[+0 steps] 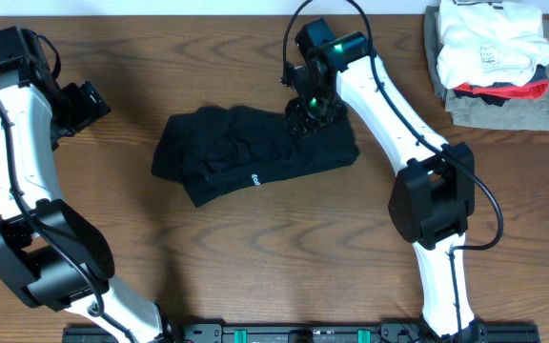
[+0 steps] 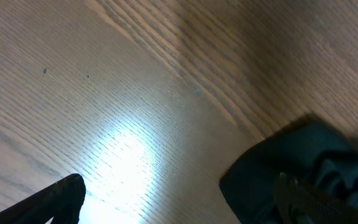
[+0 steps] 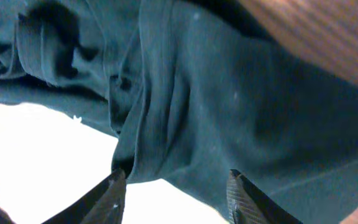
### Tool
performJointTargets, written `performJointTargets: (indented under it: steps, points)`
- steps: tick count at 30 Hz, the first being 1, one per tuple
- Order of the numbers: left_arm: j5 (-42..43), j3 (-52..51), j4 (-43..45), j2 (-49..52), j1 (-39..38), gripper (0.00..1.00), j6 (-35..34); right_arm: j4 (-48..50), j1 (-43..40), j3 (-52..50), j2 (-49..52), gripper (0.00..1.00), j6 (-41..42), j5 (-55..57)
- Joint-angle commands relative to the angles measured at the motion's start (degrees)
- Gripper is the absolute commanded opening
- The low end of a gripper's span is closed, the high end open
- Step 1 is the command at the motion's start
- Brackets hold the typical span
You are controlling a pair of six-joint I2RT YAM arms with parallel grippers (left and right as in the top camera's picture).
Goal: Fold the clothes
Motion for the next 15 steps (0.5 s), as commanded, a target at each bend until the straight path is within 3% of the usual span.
performJointTargets:
  steps: [1, 3, 5, 7, 15]
  points:
    - [-0.70, -0.42, -0.07, 0.24, 0.09, 0.98, -0.13, -0.59, 1.01, 0.94, 0.02, 0.45, 0.66, -0.59]
    - [-0.68, -0.42, 0.09, 0.24, 0.09, 0.98, -0.15, -0.15, 1.84, 0.46, 0.02, 0.35, 0.66, -0.55]
    - [-0.68, -0.42, 0.13, 0.24, 0.09, 0.98, -0.15, 1.27, 2.80, -0.90, 0.02, 0.14, 0.96, -0.44]
    - [-0.68, -0.42, 0.11, 0.26, 0.09, 0.98, -0.13, 2.80, 3.72, -2.91, 0.02, 0.01, 1.99, -0.42]
    - [-0.68, -0.42, 0.17, 0.33, 0.09, 0.98, -0.15, 9.33, 6.49, -11.15, 0.02, 0.01, 2.97, -5.51]
